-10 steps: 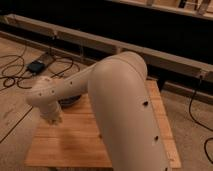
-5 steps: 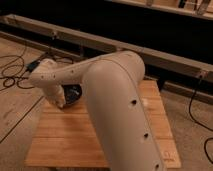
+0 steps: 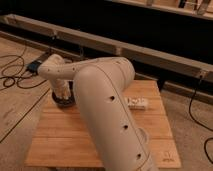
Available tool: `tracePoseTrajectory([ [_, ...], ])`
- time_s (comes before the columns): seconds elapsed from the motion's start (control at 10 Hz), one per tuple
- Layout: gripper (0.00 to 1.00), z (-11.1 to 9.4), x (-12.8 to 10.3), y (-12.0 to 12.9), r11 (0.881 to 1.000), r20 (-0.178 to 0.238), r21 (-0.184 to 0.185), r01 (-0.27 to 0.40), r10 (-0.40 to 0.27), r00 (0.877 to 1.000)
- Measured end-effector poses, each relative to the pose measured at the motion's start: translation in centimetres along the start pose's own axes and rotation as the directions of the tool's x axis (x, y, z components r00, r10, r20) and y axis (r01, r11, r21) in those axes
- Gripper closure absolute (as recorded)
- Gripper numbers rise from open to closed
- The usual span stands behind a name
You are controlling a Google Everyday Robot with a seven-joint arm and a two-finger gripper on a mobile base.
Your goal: Place the white sponge in the ceramic bowl
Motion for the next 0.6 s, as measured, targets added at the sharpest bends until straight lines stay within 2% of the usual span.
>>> tracePoseTrajectory([
  [0.3, 0.27, 1.5, 2.4, 1.6, 1.000, 0.011, -0.007, -0.025, 0.025, 1.000],
  [0.4, 0.21, 1.8, 2.8, 1.7, 1.000, 0.016, -0.004, -0.027, 0.027, 0.999],
  [0.6, 0.20, 2.1, 3.2, 1.8, 1.000, 0.033, 0.003, -0.026, 0.025, 0.999],
])
